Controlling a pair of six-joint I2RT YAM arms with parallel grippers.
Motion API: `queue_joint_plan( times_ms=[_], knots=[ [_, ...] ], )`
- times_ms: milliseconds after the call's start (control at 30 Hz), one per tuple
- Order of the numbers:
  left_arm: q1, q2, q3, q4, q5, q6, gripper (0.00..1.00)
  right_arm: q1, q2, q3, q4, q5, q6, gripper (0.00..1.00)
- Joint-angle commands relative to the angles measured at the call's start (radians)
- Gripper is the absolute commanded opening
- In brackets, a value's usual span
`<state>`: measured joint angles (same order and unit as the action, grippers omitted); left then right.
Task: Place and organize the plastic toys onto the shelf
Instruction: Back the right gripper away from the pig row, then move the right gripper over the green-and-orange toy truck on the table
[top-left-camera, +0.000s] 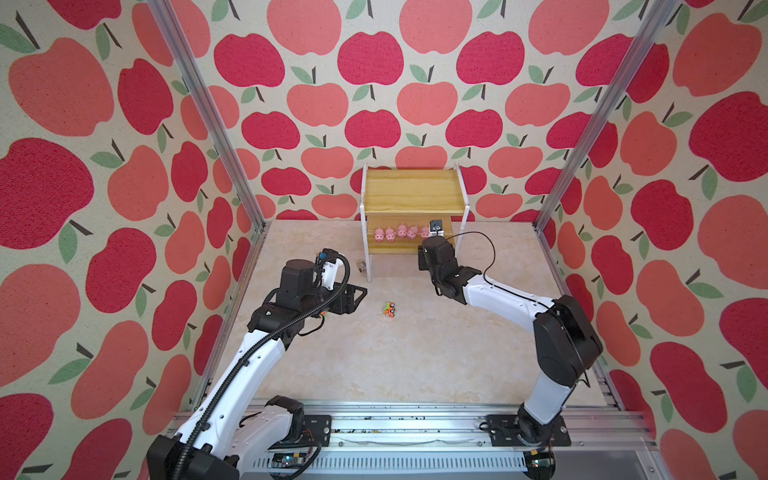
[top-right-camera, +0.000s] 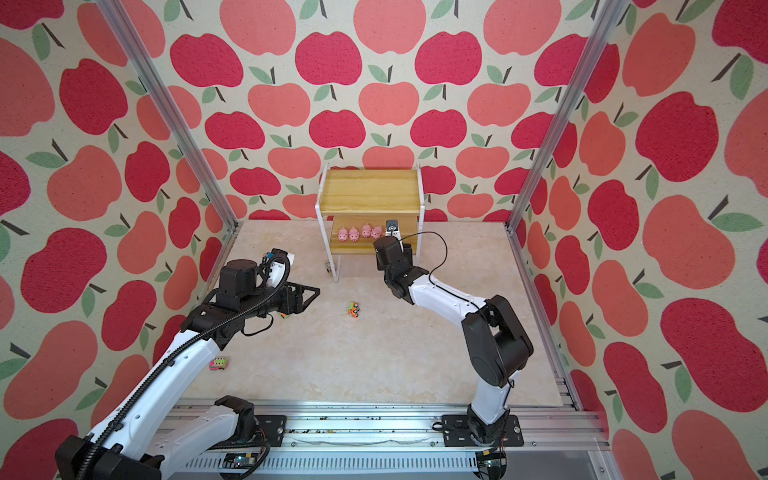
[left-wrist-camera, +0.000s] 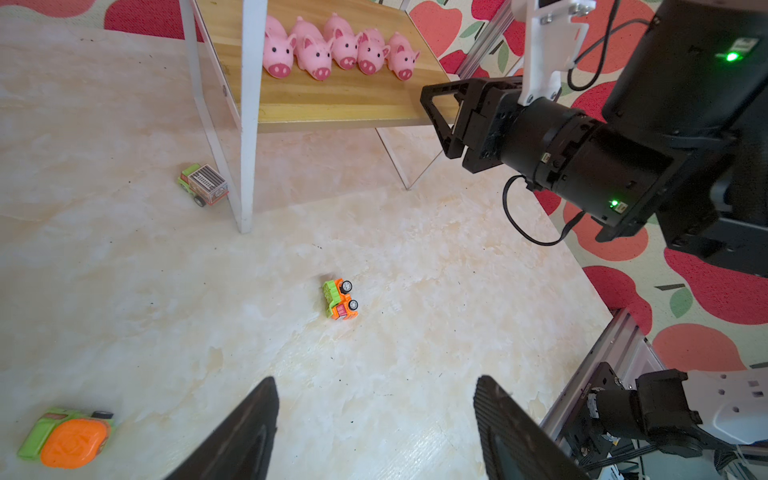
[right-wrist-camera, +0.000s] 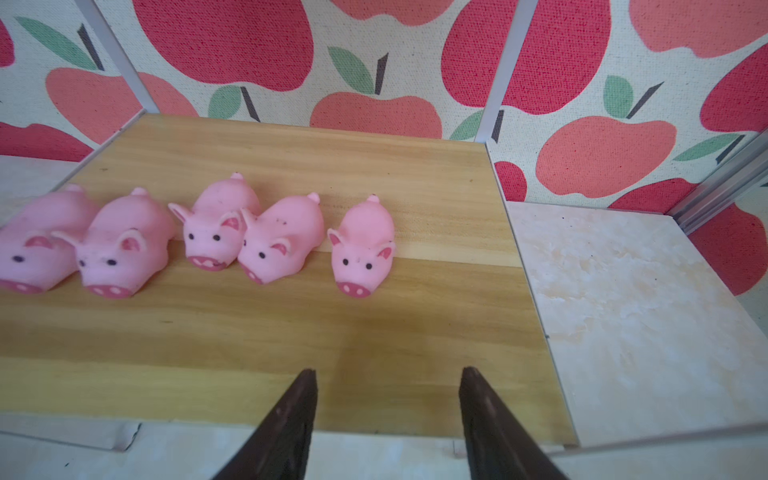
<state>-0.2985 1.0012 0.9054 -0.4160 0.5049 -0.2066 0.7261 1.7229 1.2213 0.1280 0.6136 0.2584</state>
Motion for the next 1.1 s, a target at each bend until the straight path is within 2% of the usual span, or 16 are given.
queue_joint_plan(
  times_ms=[0, 133, 367, 633, 867, 1067],
  knots=[
    [0.002, -0.01, -0.008, -0.005, -0.001, 0.027, 0.77, -0.004, -0.078, -0.051, 0.05, -0.073, -0.02, 0.54],
    [0.002, -0.01, -0.008, -0.005, 0.0, 0.027, 0.77, -0.044, -0.119, -0.099, 0.058, -0.208, 0.003, 0.48],
    [0.004, -0.012, -0.009, -0.003, 0.003, 0.027, 0.77, -0.074, -0.116, -0.14, 0.134, -0.306, 0.004, 0.39],
    [0.003, -0.013, -0.012, -0.006, -0.005, 0.028, 0.77, -0.097, -0.111, -0.17, 0.194, -0.364, 0.036, 0.37],
    [0.035, 0.0, -0.014, 0.0, -0.021, 0.011, 0.77, -0.162, -0.275, -0.256, 0.079, -0.475, 0.051, 0.37],
    [0.133, 0.043, -0.017, 0.026, 0.002, -0.06, 0.8, -0.185, -0.389, -0.294, -0.047, -0.566, 0.023, 0.41]
  ],
)
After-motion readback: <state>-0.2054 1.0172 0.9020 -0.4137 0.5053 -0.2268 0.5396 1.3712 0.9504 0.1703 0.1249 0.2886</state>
